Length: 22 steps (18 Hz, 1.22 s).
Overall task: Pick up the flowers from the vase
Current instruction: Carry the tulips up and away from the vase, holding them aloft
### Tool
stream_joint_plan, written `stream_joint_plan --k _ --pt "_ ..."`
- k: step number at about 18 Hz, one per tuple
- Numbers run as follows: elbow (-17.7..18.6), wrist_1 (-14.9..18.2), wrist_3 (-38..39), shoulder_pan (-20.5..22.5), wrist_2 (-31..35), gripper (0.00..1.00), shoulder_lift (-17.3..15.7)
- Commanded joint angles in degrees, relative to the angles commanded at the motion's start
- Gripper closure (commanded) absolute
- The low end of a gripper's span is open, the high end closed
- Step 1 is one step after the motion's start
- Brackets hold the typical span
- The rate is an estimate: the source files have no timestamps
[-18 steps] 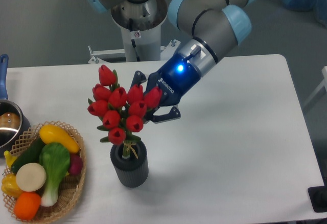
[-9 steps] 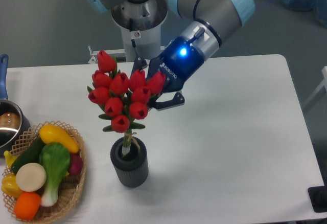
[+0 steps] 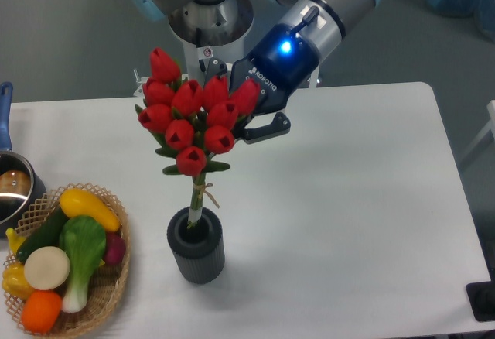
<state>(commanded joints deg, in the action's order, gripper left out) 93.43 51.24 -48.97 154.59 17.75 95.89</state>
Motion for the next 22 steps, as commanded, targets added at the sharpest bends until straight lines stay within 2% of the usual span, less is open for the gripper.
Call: stream_joint_plan --k 3,8,14,18,22 --pt "0.6 0.2 0.5 4.3 1.1 0.73 -1.6" --pt "0.0 -0.1 -0.1 10.5 8.9 0.73 -1.6" --pt "0.4 0.0 -6.2 18.7 9.6 0.73 -1.1" --pt "0.8 0.1 -7.5 22.0 9.6 0.73 -0.7" --pt "0.7 0.0 -7.5 22.3 9.6 0.72 0.5"
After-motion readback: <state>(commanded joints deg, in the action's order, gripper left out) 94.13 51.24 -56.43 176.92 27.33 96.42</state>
